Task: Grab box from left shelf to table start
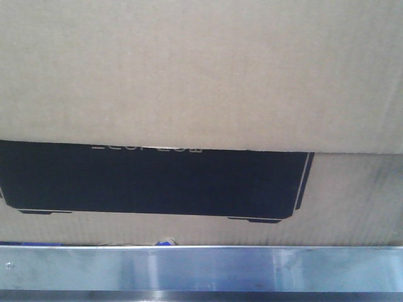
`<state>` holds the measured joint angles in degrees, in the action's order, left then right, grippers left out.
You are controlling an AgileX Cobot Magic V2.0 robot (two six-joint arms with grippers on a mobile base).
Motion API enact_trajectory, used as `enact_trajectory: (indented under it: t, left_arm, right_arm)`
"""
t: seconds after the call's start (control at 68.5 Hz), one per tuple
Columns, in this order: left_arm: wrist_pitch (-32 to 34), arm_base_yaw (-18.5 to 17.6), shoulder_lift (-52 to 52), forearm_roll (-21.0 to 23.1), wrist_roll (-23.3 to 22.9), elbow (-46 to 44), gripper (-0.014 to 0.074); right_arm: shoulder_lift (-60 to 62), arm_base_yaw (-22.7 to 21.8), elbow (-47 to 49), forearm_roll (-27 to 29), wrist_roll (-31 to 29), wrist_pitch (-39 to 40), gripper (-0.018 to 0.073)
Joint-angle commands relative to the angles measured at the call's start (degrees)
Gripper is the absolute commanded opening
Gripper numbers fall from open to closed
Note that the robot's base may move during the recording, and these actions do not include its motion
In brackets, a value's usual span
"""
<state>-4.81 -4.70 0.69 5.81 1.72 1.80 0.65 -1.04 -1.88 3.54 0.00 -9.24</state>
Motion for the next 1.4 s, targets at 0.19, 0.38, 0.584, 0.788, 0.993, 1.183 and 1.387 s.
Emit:
enact_trajectory:
  t: [0.19, 0.38, 0.584, 0.788, 0.993, 1.183, 1.387]
  left_arm:
    - [19.5, -0.2, 1.0, 0.6, -0.1, -2.5, -0.0099]
    - [11.8, -0.2, -0.6, -9.3, -0.1, -15.2, -0.0099]
    - [-6.3, -0.2, -7.1, -10.2, -0.1, -33.9, -0.0099]
    - [-18.1, -0.2, -16.4, -7.4, -0.1, -46.6, -0.0099]
    - [-22.3, -0.2, -22.6, -1.3, -0.1, -49.4, -0.0094]
    - [-23.7, -0.2, -25.1, -0.4, 0.0, -49.5, 0.0038]
    - [-24.0, -0.2, -25.7, -0.2, 0.0, -49.8, 0.0465]
  right_arm:
    - [0.5, -0.4, -0.1, -0.4, 0.0, 5.2, 0.0057]
    - [0.5, -0.4, -0.1, -0.4, 0.0, 5.3, 0.0057]
    - [0.5, -0.4, -0.1, -0.4, 0.0, 5.3, 0.0057]
    - [0.5, -0.4, -0.1, -0.4, 0.0, 5.3, 0.0057]
    - [0.5, -0.4, -0.1, -0.4, 0.0, 5.3, 0.0057]
    - [0.5, -0.4, -0.1, -0.4, 0.0, 5.3, 0.0057]
    - [0.5, -0.4, -0.1, -0.4, 0.0, 5.3, 0.0057]
